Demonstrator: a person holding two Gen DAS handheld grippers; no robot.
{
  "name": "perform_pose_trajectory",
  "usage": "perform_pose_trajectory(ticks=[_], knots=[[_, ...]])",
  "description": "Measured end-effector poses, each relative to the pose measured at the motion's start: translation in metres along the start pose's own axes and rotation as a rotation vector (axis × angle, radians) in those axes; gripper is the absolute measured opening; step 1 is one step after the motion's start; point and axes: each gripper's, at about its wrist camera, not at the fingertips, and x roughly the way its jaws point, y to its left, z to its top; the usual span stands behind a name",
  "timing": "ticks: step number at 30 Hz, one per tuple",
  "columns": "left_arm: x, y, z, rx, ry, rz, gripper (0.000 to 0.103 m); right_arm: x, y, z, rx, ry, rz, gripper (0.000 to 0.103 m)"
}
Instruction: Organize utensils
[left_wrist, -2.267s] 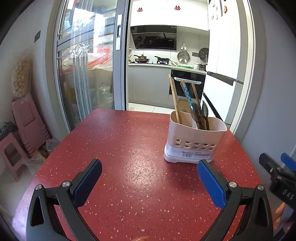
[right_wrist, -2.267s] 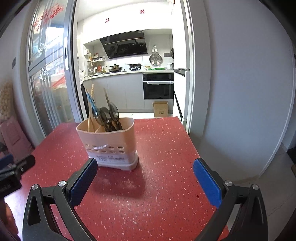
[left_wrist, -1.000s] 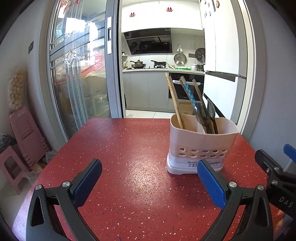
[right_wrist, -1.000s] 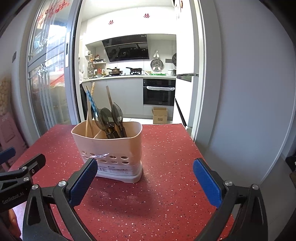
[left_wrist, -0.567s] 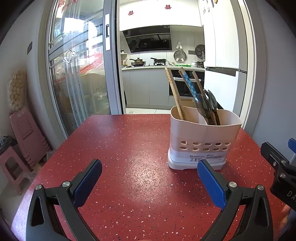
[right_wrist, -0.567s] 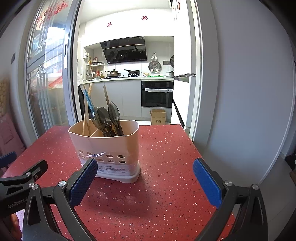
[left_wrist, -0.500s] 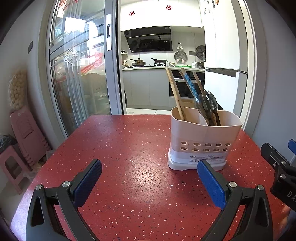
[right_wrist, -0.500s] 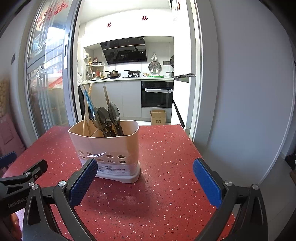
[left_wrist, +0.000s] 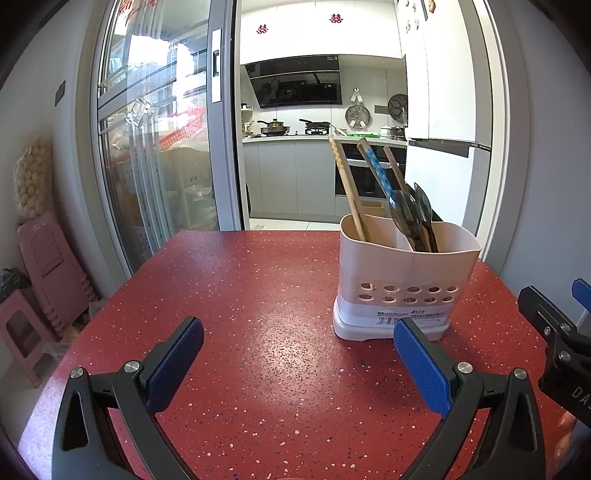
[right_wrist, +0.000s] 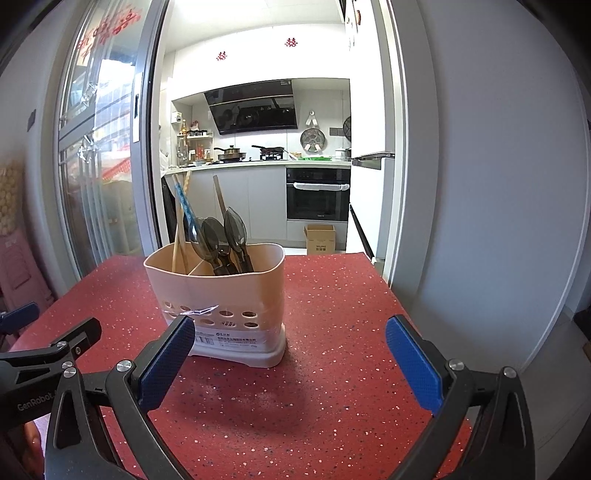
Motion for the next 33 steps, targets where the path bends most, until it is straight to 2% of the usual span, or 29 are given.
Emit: perform_pose_trajectory(ticks=[33], knots=[[-0.0018, 0.0003, 0.0017, 0.000, 0.007, -0.015, 0.103, 0.0019, -0.0034, 0.0013, 0.012, 0.003, 0.012, 0.103]])
